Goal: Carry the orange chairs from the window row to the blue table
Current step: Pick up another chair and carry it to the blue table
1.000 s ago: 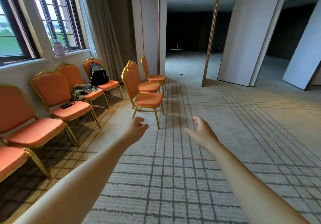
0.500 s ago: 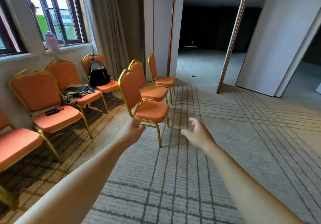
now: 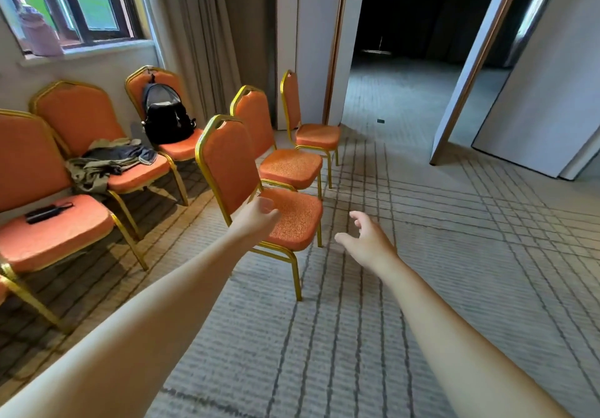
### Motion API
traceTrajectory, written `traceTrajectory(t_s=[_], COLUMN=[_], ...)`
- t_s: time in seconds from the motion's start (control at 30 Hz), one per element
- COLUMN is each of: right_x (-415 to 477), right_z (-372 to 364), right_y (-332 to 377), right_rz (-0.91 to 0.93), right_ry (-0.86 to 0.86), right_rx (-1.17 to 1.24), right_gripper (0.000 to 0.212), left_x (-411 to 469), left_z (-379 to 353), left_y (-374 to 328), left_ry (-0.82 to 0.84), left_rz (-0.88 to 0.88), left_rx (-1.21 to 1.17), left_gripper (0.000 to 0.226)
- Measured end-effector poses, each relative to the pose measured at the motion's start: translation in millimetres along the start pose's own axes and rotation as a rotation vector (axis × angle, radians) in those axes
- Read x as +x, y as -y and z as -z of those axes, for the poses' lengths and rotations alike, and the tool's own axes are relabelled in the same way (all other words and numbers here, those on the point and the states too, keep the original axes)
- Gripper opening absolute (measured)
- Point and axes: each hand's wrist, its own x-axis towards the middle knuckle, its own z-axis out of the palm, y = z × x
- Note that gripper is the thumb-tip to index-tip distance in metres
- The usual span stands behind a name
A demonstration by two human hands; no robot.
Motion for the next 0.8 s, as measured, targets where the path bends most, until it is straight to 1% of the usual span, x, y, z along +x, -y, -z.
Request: traceTrajectory(t_s=[0.13, 0.27, 0.4, 0.57, 0.7, 0.8], right_x=[109.3, 235.2, 362.8, 479.8, 556.0, 623.9], right_z=[0.4, 5.6, 18.1, 25.0, 13.8, -4.9], right_y=[-10.0, -19.3, -22.3, -12.4, -5.0, 4.3], right_rz=[-0.015, 0.053, 0.094, 0.157, 0.23, 0.273], right_ry=[0.037, 0.101, 0.212, 0.331, 0.423, 0.486], right_rx=[0.019, -0.008, -0.092, -0.18, -0.244, -0.292], right_gripper=[0.07, 0.06, 0.065, 0.066, 0.066, 0.065], left_x=[92.0, 192.3, 292.5, 372.4, 436.2, 493.5], left_z=[-26.6, -60.0, -92.7, -114.0, -126.9, -139.2], left_y=[-8.1, -20.7, -38.0, -61.0, -51.3, -42.8], left_ry=[-0.004, -0.041, -0.088, -0.16, -0.195, -0.235], left_rz=[0.044, 0.088, 0.156, 0.255, 0.335, 0.382], left_rx=[0.036, 0.054, 0.004, 0.002, 0.0, -0.029], left_gripper=[0.043, 0.04, 0.045, 0.041, 0.046, 0.046])
